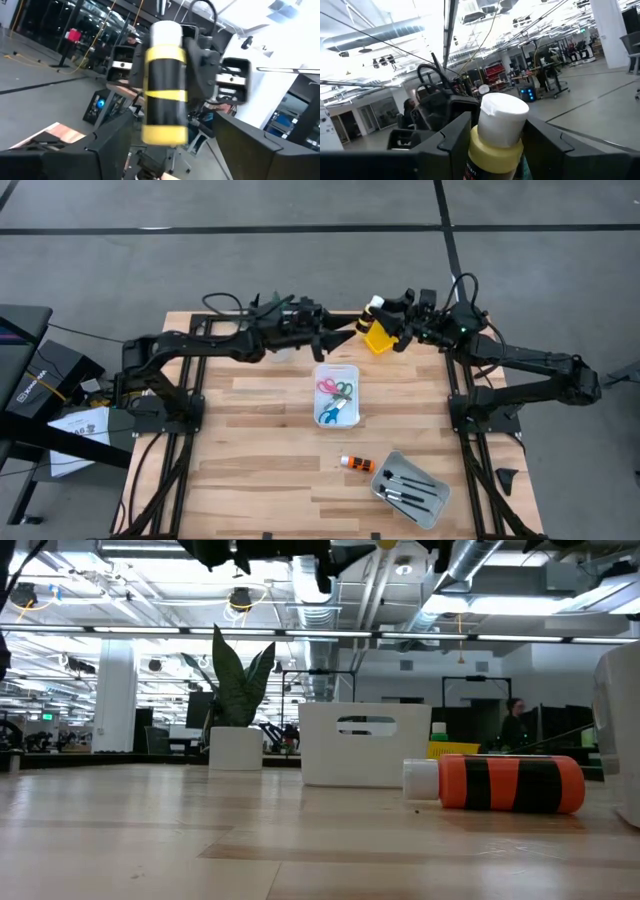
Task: Pick & Place Paint Supplies
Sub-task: Put the yellow acrylic paint bottle into the yellow basket
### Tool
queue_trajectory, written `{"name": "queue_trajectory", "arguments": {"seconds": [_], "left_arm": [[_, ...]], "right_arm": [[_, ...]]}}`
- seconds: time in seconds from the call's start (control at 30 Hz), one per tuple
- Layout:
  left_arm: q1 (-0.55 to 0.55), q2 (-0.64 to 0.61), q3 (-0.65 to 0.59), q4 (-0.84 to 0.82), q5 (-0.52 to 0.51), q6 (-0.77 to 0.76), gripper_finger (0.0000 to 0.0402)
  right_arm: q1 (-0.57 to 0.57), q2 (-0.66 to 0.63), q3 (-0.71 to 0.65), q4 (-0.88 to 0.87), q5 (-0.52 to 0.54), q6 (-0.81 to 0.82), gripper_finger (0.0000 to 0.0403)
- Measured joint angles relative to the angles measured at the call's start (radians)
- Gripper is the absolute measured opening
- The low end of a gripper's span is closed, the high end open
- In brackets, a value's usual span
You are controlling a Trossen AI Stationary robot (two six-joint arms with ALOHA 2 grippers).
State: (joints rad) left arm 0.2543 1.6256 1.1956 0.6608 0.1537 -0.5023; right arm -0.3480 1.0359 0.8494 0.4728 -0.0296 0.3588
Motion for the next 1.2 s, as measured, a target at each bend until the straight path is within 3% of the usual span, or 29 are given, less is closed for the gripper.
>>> {"name": "queue_trajectory", "arguments": {"seconds": [0.23,0.47,0.93,1.2], "left_arm": [[0.0,0.088,0.086,-0.004,0.013,-0.01,0.0269],[-0.008,0.101,0.104,-0.035,0.041,-0.028,0.0266],[-0.016,0.102,0.104,-0.056,0.073,-0.029,0.014],[-0.013,0.102,0.102,-0.048,0.065,-0.028,0.0132]], "right_arm": [[-0.001,0.0,0.0,-0.001,-0.03,0.005,0.0153],[-0.002,-0.003,0.0,-0.001,-0.03,0.005,0.0155],[-0.008,-0.003,0.0,-0.012,-0.034,0.011,0.0153],[-0.008,-0.003,0.001,-0.015,-0.033,0.01,0.0155]]}}
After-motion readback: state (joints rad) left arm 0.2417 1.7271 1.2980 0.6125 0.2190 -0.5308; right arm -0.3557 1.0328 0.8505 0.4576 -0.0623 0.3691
